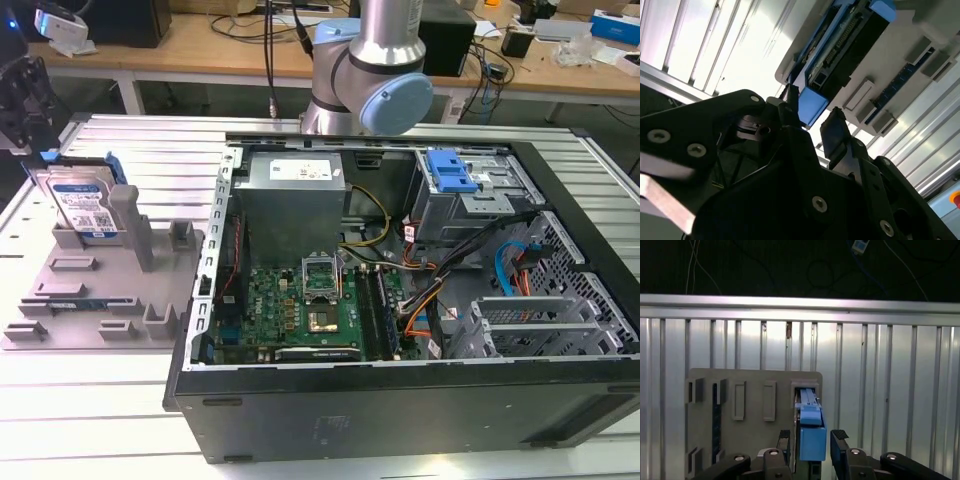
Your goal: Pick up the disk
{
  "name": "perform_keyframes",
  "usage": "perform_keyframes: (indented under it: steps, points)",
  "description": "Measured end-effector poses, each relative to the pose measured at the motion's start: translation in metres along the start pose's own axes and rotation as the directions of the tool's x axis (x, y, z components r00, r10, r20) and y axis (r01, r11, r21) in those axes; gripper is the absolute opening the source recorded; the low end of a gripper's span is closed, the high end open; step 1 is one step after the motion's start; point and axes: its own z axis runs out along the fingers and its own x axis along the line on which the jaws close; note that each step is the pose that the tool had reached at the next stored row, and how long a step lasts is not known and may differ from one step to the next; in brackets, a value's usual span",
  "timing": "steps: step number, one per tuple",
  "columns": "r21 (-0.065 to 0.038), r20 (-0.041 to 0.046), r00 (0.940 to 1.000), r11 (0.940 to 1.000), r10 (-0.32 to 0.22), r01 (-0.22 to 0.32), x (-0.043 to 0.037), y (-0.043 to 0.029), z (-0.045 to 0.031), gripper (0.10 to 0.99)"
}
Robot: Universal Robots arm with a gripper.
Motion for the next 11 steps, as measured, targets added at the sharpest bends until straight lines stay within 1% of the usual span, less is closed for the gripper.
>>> perform_keyframes:
  steps: [1, 8, 11]
  points:
    - [0.000, 0.0000, 1.0000, 1.0000, 0.000, 0.000, -0.0003, 0.0000, 0.0007, 0.451]
    - [0.000, -0.0001, 1.0000, 1.0000, 0.000, 0.000, -0.0007, 0.0000, 0.0024, 0.451]
    - [0.000, -0.0007, 1.0000, 1.0000, 0.000, 0.000, -0.0007, 0.0001, 0.0045, 0.451]
